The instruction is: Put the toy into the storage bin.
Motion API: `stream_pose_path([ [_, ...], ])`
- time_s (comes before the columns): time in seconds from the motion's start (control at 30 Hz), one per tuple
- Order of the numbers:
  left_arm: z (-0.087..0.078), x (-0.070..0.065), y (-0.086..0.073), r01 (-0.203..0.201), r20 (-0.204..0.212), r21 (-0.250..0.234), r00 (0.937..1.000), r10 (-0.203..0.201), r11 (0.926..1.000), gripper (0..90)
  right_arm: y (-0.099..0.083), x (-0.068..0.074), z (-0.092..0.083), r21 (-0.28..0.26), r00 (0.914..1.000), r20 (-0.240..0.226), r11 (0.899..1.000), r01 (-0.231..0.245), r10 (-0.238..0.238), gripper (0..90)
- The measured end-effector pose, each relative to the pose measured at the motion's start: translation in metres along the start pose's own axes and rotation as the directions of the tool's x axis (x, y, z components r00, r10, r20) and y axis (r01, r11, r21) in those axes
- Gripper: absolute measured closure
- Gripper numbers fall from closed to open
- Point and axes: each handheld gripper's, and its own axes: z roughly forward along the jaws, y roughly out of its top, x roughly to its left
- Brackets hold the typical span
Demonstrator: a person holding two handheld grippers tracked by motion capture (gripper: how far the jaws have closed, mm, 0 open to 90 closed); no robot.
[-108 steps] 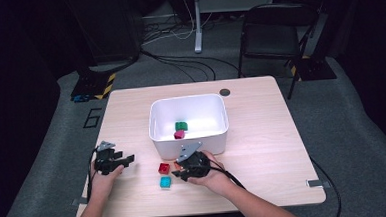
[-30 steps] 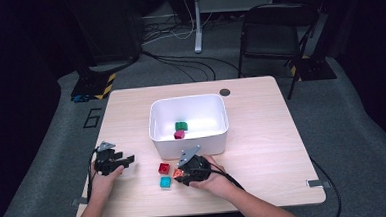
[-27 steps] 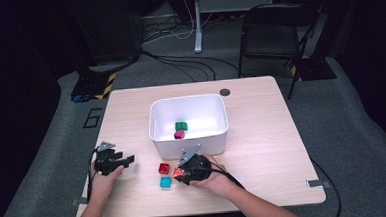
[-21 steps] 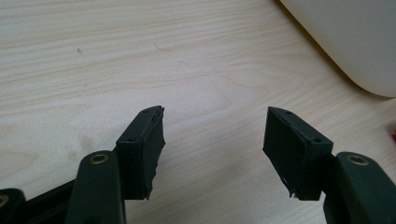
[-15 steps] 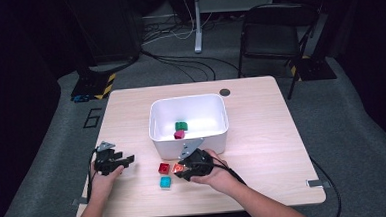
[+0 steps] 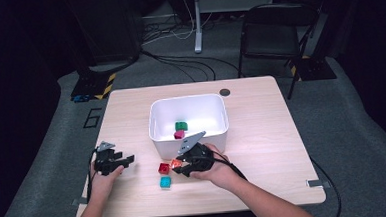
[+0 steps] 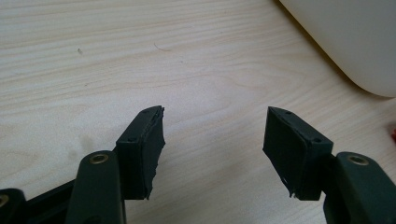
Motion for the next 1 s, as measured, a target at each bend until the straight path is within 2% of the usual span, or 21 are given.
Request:
stream_pose_path([
  [0.47,0.0,0.0,0.0,-0.001,0.002,0.006,1.0,0.001,1.0,37.9,0.026,-0.003,-0.03,-0.048,0.9996,-0.023,0.999,-0.015,0.014,58.1],
  [1.0,0.0,0.0,0.0,0.0,0.004,0.007,1.0,0.0,1.0,37.8,0.048,-0.026,-0.06,-0.101,0.9983,0.023,0.994,-0.052,0.054,58.1],
])
